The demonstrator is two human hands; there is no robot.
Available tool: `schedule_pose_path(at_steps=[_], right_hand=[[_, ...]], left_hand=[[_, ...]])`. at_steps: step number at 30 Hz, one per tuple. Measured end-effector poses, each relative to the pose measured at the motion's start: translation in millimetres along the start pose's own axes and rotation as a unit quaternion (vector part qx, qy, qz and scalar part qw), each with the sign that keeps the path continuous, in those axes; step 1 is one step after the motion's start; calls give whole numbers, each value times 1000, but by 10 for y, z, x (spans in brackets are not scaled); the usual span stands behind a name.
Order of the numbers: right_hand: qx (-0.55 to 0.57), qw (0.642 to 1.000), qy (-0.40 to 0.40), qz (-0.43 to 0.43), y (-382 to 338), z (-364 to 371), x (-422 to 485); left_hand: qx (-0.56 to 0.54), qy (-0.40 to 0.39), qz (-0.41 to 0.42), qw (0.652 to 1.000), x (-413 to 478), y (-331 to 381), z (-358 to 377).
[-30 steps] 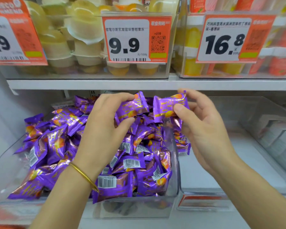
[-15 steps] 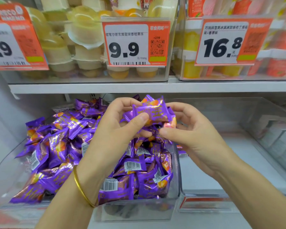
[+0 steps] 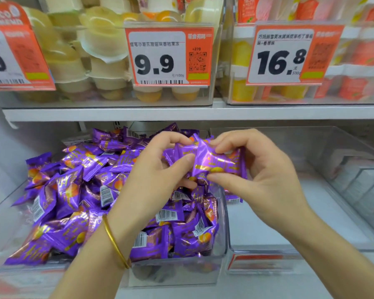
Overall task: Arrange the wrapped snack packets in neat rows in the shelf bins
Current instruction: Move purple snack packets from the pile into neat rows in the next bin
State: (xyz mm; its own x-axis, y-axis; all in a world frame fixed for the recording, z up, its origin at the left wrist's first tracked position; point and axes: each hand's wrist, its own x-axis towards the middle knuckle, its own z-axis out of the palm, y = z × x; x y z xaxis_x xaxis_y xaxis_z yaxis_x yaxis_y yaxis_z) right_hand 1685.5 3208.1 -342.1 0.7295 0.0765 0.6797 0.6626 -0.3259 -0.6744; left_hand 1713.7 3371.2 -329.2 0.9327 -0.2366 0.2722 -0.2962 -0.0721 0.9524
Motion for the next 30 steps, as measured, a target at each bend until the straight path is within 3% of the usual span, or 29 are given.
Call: schedule_pose_path(at_steps=[6,10,12,17,21,25,30], right_hand=[[-46,999,4,-19,81,-19,13],[-37,999,1,-2,104,39,-17],[-25,999,-21,22,103,11,-23],[44,985,-44,161,76,-173,1],[114,965,-75,225,96,-207,-37],[183,954,-68,227,115,-263,-43],[212,944,-126,218,146,-353,-71]], left_hand=[[-225,-83,-79,968,11,-24,-34],[-119,-89,-31,988,19,-95,-12],[-116,-84,-27,989,19,-109,0],[-108,-105,1,989,16,-92,3],[-76,-120,48,989,10,-93,48],[-60,-136,62,987,23,-125,88],[18,-159,70,985,45,-180,116]])
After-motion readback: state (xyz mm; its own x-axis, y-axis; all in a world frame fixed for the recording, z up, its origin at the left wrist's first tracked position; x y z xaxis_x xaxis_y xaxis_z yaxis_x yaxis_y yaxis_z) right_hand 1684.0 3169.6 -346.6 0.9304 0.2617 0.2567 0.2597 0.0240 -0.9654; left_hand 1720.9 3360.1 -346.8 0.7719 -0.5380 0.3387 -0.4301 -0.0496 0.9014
